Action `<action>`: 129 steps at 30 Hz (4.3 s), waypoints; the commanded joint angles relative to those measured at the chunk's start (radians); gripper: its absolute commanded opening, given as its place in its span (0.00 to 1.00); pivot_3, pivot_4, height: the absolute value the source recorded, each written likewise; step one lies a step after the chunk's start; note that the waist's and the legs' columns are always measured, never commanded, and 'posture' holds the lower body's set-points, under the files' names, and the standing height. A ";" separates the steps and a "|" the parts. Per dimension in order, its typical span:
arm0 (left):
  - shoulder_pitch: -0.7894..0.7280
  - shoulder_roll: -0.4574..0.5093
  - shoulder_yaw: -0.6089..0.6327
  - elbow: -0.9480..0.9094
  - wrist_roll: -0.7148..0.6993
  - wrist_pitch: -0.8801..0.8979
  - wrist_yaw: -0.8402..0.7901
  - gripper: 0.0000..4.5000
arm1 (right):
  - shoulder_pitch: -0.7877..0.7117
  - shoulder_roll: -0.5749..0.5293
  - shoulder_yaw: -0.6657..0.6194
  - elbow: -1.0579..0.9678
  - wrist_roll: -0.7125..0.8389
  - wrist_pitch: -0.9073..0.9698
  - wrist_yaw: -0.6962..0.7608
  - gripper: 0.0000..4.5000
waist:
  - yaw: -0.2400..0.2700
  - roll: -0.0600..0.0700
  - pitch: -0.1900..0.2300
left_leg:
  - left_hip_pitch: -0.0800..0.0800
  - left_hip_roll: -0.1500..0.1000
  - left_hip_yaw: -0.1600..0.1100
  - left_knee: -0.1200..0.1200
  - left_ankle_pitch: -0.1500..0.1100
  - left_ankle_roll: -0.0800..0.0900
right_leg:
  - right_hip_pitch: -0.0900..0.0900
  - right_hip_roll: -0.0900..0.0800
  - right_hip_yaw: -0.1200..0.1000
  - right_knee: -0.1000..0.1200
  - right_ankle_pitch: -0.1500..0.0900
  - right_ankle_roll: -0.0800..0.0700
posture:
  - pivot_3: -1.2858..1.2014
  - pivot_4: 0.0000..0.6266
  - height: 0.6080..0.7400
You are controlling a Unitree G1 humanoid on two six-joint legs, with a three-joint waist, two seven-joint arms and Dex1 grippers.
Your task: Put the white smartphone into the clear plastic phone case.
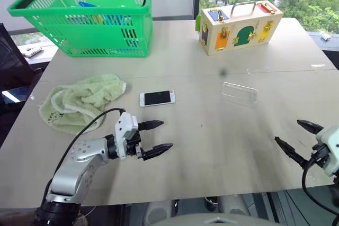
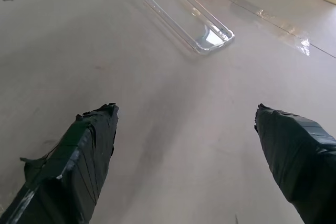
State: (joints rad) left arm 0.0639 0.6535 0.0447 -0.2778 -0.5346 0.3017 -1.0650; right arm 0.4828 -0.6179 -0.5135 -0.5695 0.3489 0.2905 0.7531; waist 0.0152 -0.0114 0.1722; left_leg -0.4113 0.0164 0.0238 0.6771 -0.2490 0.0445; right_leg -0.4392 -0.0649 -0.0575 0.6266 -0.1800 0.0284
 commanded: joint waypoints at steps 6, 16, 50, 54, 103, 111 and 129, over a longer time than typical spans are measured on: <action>-0.384 0.019 -0.033 0.204 0.072 0.172 0.121 0.99 | -0.213 -0.032 0.143 -0.206 0.150 0.158 -0.066 1.00 | 0.005 -0.001 0.001 | -0.001 0.000 -0.004 0.001 0.000 0.000 | 0.001 0.004 -0.001 0.001 0.001 -0.001 | 0.52 0.24 1.00; -0.913 0.011 -0.316 0.993 0.436 -0.250 -0.223 0.99 | -0.204 -0.080 0.199 -0.374 0.264 0.275 -0.079 1.00 | 0.008 -0.005 0.002 | -0.005 -0.005 -0.002 0.004 -0.001 0.002 | 0.000 0.010 0.008 -0.001 0.001 -0.001 | 0.52 0.24 1.00; -0.612 -0.400 -0.062 -0.129 0.471 1.187 0.576 0.63 | -0.235 -0.111 0.269 -0.307 0.196 0.248 -0.082 1.00 | 0.005 -0.011 0.001 | -0.001 -0.004 -0.003 0.009 -0.003 0.005 | 0.001 0.014 0.021 0.008 -0.002 0.004 | 0.52 0.24 1.00; -0.606 -0.424 -0.076 -0.127 0.429 1.177 0.595 0.63 | -0.229 -0.111 0.271 -0.317 0.192 0.251 -0.084 1.00 | 0.004 -0.011 0.001 | -0.001 -0.006 -0.003 0.010 -0.003 0.005 | 0.001 0.014 0.024 0.008 -0.002 0.004 | 0.52 0.24 1.00; -1.131 -0.634 -0.491 1.303 0.567 -0.902 -0.375 1.00 | -0.050 -0.124 -0.016 -0.421 0.358 0.454 -0.228 1.00 | 0.023 -0.011 0.001 | -0.005 -0.007 -0.001 0.012 -0.005 0.009 | 0.002 0.014 0.025 0.001 -0.001 0.005 | 0.52 0.24 1.00; -0.956 -0.436 -0.377 0.834 0.487 -0.403 -0.311 1.00 | -0.215 -0.139 0.108 -0.273 0.273 0.444 -0.258 1.00 | -0.003 -0.010 0.000 | -0.003 -0.004 -0.001 0.010 -0.005 0.009 | 0.002 0.017 0.026 0.002 -0.001 0.005 | 0.52 0.24 1.00; -0.644 -0.185 -0.117 0.198 0.155 0.100 -0.166 1.00 | -0.980 -0.093 0.628 0.699 -0.097 0.237 -0.036 1.00 | -0.029 -0.009 0.001 | -0.002 -0.005 0.002 0.010 -0.005 0.009 | 0.000 0.018 0.031 0.006 0.001 0.006 | 0.52 0.24 1.00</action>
State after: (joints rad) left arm -0.5988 0.4550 -0.1092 0.0086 -0.3235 0.3634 -1.2388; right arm -0.4443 -0.7106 0.0989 0.0431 0.2988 0.5886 0.6794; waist -0.0134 -0.0200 0.1735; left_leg -0.4127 0.0110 0.0266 0.6873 -0.2537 0.0531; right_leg -0.4396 -0.0474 -0.0262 0.6325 -0.1795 0.0340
